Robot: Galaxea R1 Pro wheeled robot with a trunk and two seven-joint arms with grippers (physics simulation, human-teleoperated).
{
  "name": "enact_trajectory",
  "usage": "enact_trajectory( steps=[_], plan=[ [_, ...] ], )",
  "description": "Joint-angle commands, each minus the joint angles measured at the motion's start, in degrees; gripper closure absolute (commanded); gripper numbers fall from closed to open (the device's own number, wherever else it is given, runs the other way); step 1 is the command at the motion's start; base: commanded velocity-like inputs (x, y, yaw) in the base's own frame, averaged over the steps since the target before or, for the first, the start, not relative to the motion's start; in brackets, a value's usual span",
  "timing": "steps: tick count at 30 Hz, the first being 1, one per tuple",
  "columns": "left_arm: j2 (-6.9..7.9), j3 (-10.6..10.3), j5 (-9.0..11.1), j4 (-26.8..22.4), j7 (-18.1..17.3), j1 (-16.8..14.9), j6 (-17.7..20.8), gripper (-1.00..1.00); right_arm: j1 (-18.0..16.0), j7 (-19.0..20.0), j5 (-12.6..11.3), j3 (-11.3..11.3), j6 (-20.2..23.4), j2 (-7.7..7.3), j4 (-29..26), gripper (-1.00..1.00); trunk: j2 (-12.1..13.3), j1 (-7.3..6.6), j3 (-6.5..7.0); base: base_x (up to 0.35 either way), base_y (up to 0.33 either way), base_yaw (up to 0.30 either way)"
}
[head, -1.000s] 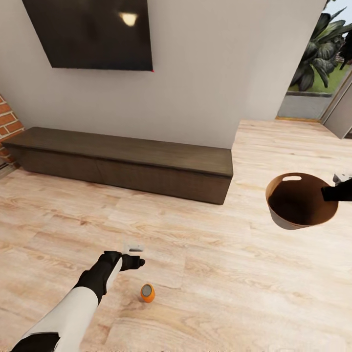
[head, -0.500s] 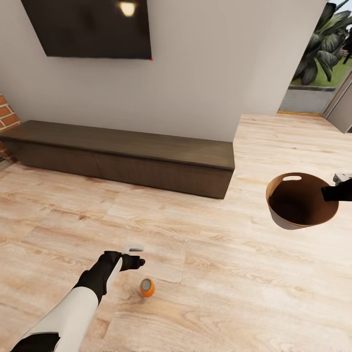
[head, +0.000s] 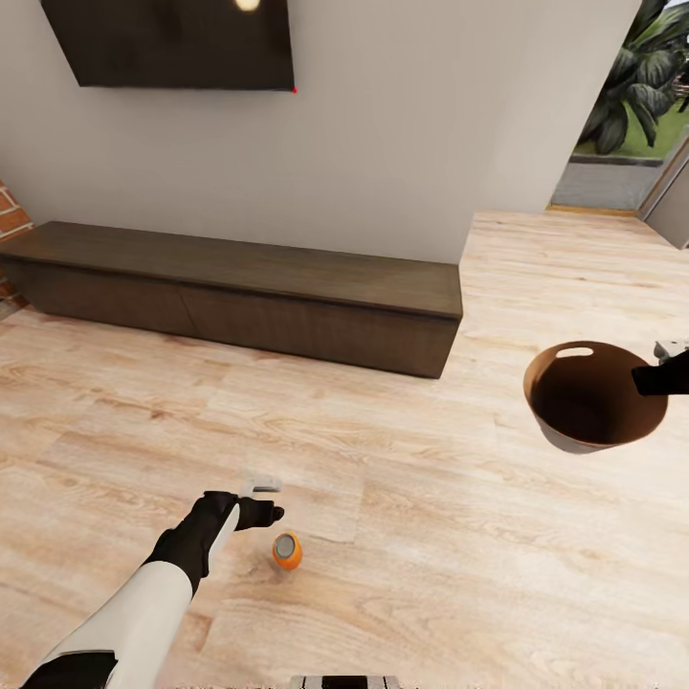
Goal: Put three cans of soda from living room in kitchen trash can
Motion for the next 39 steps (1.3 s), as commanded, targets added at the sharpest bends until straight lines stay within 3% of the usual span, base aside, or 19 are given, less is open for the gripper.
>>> enact_trajectory(
  steps=[1,6,18,29,39],
  plan=[
    [0.00,0.00,0.01,-0.01,0.00,0.00,0.00,-1.00,-0.06,0.11,0.26,-0.06,0.01,-0.03,-0.06,1.00,-0.42,0.21,-0.27,0.000,0.000,0.000],
    [0.00,0.00,0.01,-0.01,0.00,0.00,0.00,-1.00,-0.08,0.11,0.29,-0.06,0.01,-0.09,-0.20,1.00,-2.43,1.31,-1.62,0.000,0.000,0.000],
    [0.00,0.00,-0.06,-0.01,0.00,0.00,-1.35,-1.00,-4.07,0.11,0.43,0.02,0.01,-0.34,-0.05,1.00,-7.24,3.95,-4.86,0.000,0.000,0.000],
    [0.00,0.00,-0.08,-0.01,0.00,0.00,-1.40,-1.00,-4.88,0.11,0.48,0.03,0.01,-0.35,0.07,1.00,-11.65,6.36,-7.83,0.000,0.000,0.000],
    [0.00,-0.06,0.02,-0.29,-0.11,0.17,-1.45,-1.00,-4.90,0.11,0.48,0.10,0.01,-0.27,0.07,1.00,-11.65,6.36,-8.63,0.013,-0.008,0.000]
  ],
)
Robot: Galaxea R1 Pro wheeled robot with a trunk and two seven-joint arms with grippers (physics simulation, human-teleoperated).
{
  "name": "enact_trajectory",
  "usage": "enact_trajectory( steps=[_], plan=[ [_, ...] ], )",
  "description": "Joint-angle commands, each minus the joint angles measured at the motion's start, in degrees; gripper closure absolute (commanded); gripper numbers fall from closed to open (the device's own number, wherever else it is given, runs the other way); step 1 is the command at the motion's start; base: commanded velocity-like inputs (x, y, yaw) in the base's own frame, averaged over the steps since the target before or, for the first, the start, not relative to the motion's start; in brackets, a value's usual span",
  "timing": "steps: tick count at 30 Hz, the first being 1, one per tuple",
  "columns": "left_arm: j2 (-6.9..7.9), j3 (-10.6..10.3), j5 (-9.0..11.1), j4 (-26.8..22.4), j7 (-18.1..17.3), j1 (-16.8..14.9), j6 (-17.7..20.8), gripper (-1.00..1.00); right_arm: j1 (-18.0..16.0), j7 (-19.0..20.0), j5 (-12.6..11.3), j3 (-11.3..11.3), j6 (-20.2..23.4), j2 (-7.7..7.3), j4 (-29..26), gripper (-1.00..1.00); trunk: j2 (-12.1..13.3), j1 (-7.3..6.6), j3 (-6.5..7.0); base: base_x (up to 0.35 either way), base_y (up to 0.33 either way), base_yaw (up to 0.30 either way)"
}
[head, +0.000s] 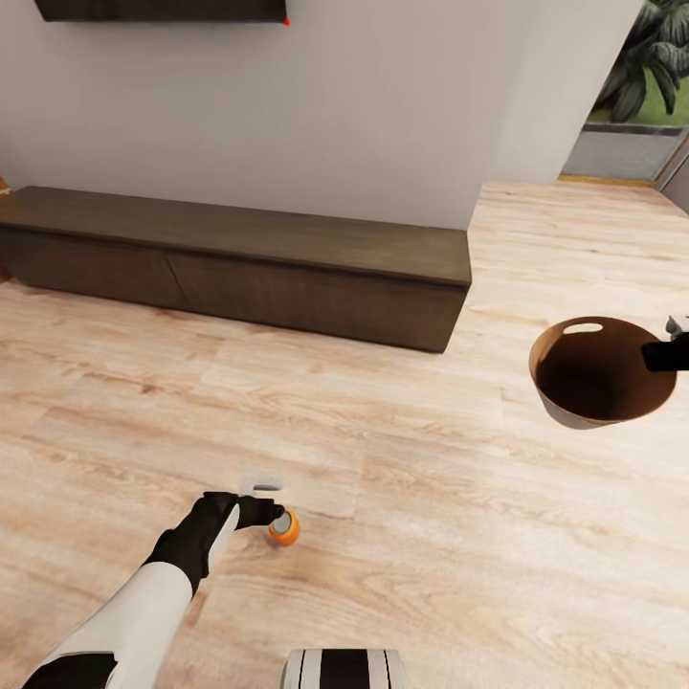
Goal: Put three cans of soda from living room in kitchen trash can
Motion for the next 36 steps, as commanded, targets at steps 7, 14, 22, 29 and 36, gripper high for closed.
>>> enact_trajectory(
  steps=[7,14,22,29,36],
  plan=[
    [0.07,-0.02,0.06,-0.34,-0.10,0.01,0.04,-1.00,-0.05,0.13,-0.19,1.85,0.01,0.03,-0.02,1.00,0.00,-0.01,-0.08,0.097,-0.077,0.000],
    [0.09,-0.02,0.07,-0.41,-0.14,0.02,0.05,-1.00,-0.05,0.13,-0.24,3.14,0.01,0.04,-0.02,1.00,0.00,-0.01,-0.08,0.015,-0.012,0.000],
    [0.09,-0.01,0.08,-0.41,-0.26,0.02,0.04,-1.00,-0.05,0.13,-0.22,3.26,0.01,0.00,-0.02,1.00,0.00,-0.01,-0.09,0.106,-0.001,0.000],
    [0.09,-0.02,0.08,-0.43,-0.12,0.02,-0.04,-1.00,-0.05,0.13,-0.22,3.29,0.01,0.00,-0.02,1.00,0.00,-0.01,-0.09,0.030,0.000,0.000],
    [0.07,-0.02,0.08,-0.34,-0.07,0.02,0.03,-1.00,-0.05,0.13,-0.25,3.31,0.01,0.00,-0.02,1.00,-2.01,1.09,-1.11,0.003,0.000,0.000]
  ],
)
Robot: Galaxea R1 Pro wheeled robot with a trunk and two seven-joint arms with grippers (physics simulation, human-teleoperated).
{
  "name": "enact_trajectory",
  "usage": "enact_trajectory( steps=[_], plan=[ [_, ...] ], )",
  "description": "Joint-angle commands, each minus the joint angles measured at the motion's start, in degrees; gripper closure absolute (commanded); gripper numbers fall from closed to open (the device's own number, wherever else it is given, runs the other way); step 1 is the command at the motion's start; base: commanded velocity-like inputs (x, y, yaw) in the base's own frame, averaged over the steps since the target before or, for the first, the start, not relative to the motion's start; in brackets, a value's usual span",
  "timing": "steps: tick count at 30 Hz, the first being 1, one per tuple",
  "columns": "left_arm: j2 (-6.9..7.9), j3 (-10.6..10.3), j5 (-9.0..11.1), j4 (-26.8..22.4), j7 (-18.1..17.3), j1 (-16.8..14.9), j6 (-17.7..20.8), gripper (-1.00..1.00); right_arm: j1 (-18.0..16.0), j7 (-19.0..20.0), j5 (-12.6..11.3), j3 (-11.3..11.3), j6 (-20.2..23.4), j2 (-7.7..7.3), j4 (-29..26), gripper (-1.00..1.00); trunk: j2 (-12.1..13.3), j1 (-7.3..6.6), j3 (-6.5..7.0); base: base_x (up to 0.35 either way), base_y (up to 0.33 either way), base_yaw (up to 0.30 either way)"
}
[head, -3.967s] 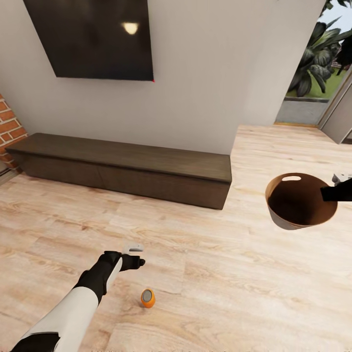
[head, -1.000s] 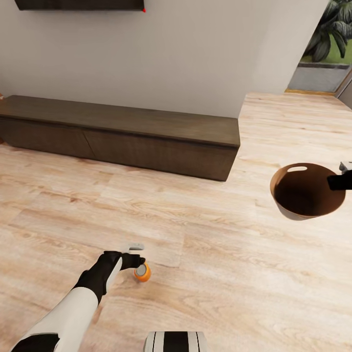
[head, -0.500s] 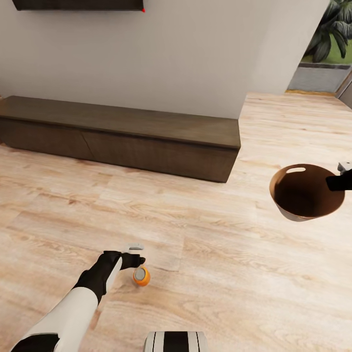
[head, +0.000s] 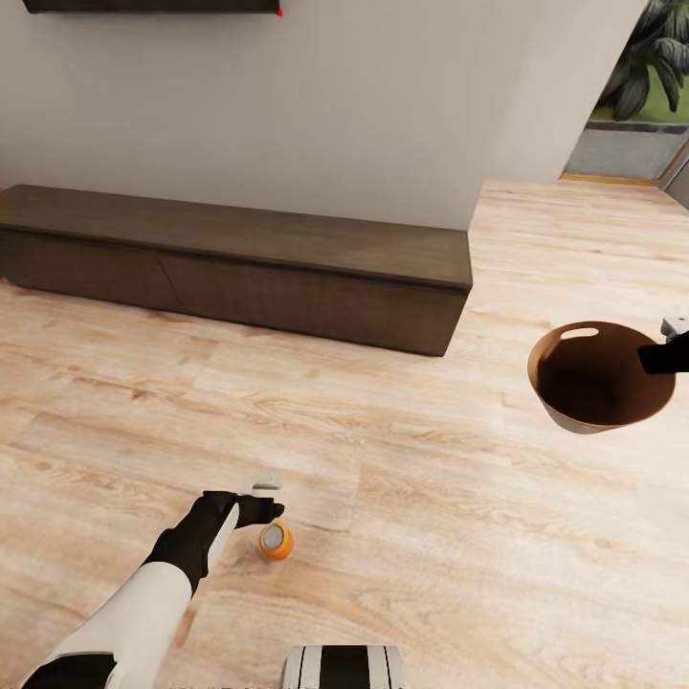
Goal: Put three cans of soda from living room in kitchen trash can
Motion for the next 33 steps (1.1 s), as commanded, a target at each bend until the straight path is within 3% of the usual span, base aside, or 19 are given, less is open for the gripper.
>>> enact_trajectory(
  steps=[1,12,18,27,33],
  plan=[
    [0.00,0.00,0.01,0.00,0.00,0.00,0.00,-1.00,-0.06,0.13,-0.19,-0.08,0.01,-0.02,-0.02,1.00,-0.42,0.21,-0.25,0.000,0.000,0.000],
    [-0.07,0.00,0.01,0.17,0.10,0.00,0.01,-1.00,-0.06,0.13,-0.20,-0.11,0.01,-0.05,-0.02,1.00,-4.83,2.63,-3.15,0.000,0.000,0.000],
    [-0.07,0.00,-0.02,0.19,0.16,0.00,0.01,-1.00,-0.06,0.13,-0.20,-0.11,0.01,-0.08,-0.02,1.00,-4.91,2.78,-5.02,0.000,0.000,0.000],
    [-0.07,0.00,0.00,0.04,0.18,0.00,0.01,-1.00,-0.01,0.13,-0.20,-0.04,0.01,0.02,-0.02,1.00,-4.91,2.78,-5.54,0.000,0.000,0.000],
    [-0.07,0.00,0.01,0.00,0.24,0.00,0.01,-1.00,0.02,0.13,-0.20,0.02,0.01,0.03,-0.02,1.00,-5.00,2.94,-6.91,0.000,0.000,0.000]
  ],
)
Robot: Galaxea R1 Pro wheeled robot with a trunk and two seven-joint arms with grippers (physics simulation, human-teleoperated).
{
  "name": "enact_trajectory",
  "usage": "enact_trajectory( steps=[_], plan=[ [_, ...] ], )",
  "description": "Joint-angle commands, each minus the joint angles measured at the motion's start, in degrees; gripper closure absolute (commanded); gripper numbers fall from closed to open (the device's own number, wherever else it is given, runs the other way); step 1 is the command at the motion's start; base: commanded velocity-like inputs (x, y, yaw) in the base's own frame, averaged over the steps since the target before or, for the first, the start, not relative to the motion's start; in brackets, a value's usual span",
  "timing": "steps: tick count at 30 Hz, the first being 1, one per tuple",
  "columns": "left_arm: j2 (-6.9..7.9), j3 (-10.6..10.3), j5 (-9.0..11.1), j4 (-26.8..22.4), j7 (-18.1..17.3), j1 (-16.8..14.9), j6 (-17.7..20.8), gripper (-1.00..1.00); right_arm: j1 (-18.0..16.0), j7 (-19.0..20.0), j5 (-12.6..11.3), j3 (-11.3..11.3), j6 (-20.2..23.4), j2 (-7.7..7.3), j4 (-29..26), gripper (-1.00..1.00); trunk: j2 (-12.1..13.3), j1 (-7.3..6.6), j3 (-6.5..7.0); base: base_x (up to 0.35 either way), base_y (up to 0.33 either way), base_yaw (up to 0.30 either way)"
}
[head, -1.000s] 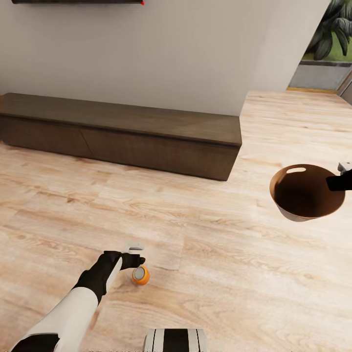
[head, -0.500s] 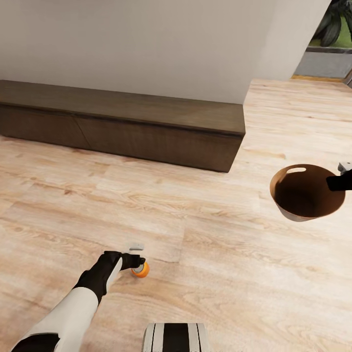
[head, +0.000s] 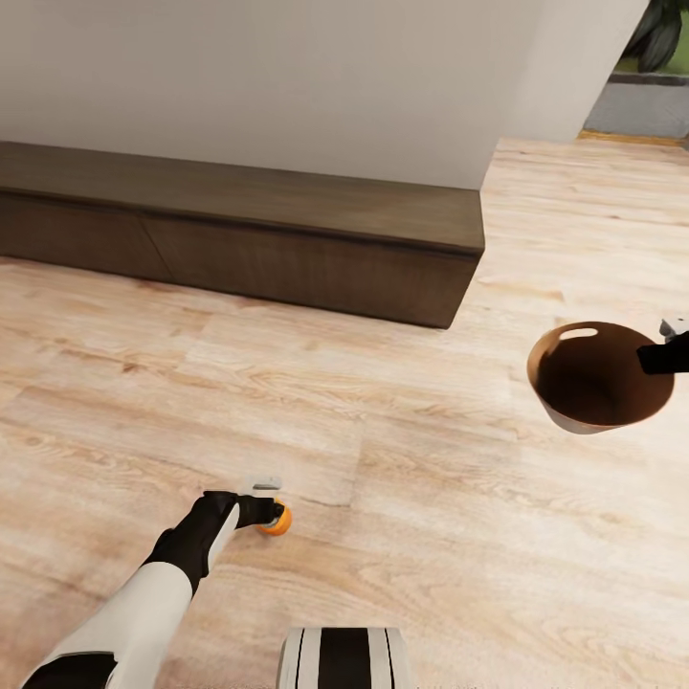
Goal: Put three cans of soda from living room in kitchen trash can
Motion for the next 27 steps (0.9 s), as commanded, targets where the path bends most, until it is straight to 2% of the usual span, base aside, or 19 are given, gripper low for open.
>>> enact_trajectory(
  steps=[1,23,27],
  plan=[
    [0.00,0.02,0.01,-0.02,0.01,0.00,0.00,-1.00,-0.05,0.12,0.07,-0.05,0.01,-0.02,-0.01,1.00,-0.02,0.01,-0.22,0.000,0.000,0.000],
    [0.05,0.08,0.07,-0.08,-0.06,0.00,0.00,-1.00,-0.05,0.12,0.08,0.03,0.01,-0.05,-0.01,1.00,-0.04,0.04,-0.45,0.000,0.000,0.000],
    [0.01,0.09,0.09,0.05,-0.04,0.00,0.00,-1.00,-0.05,0.12,0.07,0.07,0.01,-0.05,-0.01,1.00,-0.09,0.14,-1.34,0.000,0.000,0.000]
  ],
)
